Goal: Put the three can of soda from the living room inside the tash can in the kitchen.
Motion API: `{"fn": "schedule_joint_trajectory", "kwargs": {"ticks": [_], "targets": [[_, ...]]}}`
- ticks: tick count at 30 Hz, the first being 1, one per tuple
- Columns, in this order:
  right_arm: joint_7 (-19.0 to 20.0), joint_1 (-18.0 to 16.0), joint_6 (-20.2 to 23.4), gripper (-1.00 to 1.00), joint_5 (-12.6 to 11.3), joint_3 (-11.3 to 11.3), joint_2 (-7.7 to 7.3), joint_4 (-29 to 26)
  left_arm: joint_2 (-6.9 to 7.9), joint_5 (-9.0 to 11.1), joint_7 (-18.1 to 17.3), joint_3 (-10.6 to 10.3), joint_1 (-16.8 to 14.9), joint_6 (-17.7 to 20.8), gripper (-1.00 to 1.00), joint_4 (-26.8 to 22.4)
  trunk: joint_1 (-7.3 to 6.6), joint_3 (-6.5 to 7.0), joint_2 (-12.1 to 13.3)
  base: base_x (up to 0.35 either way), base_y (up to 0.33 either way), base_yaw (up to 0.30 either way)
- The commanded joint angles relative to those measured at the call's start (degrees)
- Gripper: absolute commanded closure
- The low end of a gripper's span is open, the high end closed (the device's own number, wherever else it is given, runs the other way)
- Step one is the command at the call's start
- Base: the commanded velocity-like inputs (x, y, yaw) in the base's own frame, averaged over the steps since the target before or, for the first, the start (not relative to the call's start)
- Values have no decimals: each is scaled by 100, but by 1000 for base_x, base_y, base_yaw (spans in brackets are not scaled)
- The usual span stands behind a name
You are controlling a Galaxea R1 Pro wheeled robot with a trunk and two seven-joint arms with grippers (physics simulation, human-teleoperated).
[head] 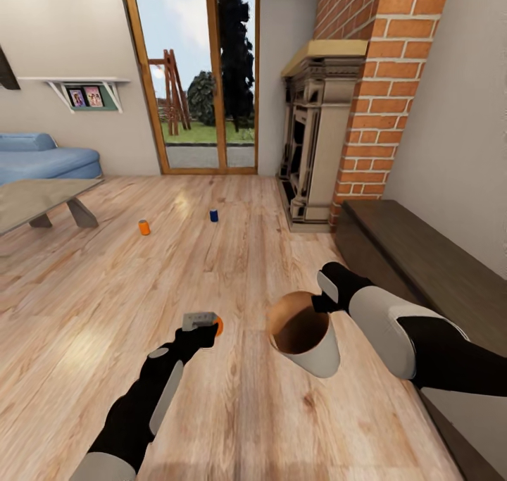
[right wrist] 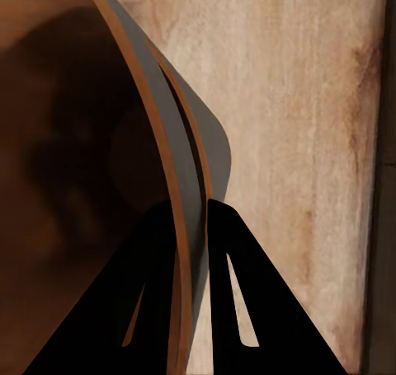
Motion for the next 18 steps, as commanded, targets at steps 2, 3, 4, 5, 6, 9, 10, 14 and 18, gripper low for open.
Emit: {"fn": "schedule_joint_trajectory", "kwargs": {"ticks": [2, 3, 4, 5, 6, 9, 10, 14, 18], "targets": [[6, 26, -63, 100, 77, 86, -2, -4, 0, -2, -7, -1, 0, 148, 100, -56, -5, 46, 3, 0, 0, 0], [5, 30, -98, 100, 76, 86, -2, -2, 0, 1, -11, 2, -1, 243, 100, -82, -8, 68, 4, 0, 0, 0], [4, 33, -142, 100, 76, 86, -2, 1, 0, 3, -12, 3, -1, 289, 100, -94, -11, 90, 6, 0, 0, 0], [3, 37, -195, 100, 75, 86, -2, 3, 0, 3, -14, 4, -3, 339, 100, -108, -13, 112, 7, 0, 0, 0], [2, 59, -296, 100, 75, 82, -2, 7, -2, 6, -20, 5, -5, 445, 100, -153, -16, 134, 8, 0, 0, 0], [2, 124, -393, 100, 74, 82, -1, 3, -9, 11, -35, 6, -8, 589, 100, -255, -23, 201, 12, 0, 0, 0], [1, 166, -430, 100, 76, 85, 5, 2, -12, 13, -42, 5, -9, 668, 100, -346, -26, 223, 14, 0, 0, 0], [5, 272, -513, 100, 80, 88, 17, 4, -8, 23, -61, 2, -4, 934, 100, -665, -36, 311, 19, 0, 0, 0], [2, 449, -738, 100, 85, 96, 50, 13, -7, 74, -256, 6, 4, 1409, 100, -1321, -47, 400, 24, 0, 0, 0]]}}
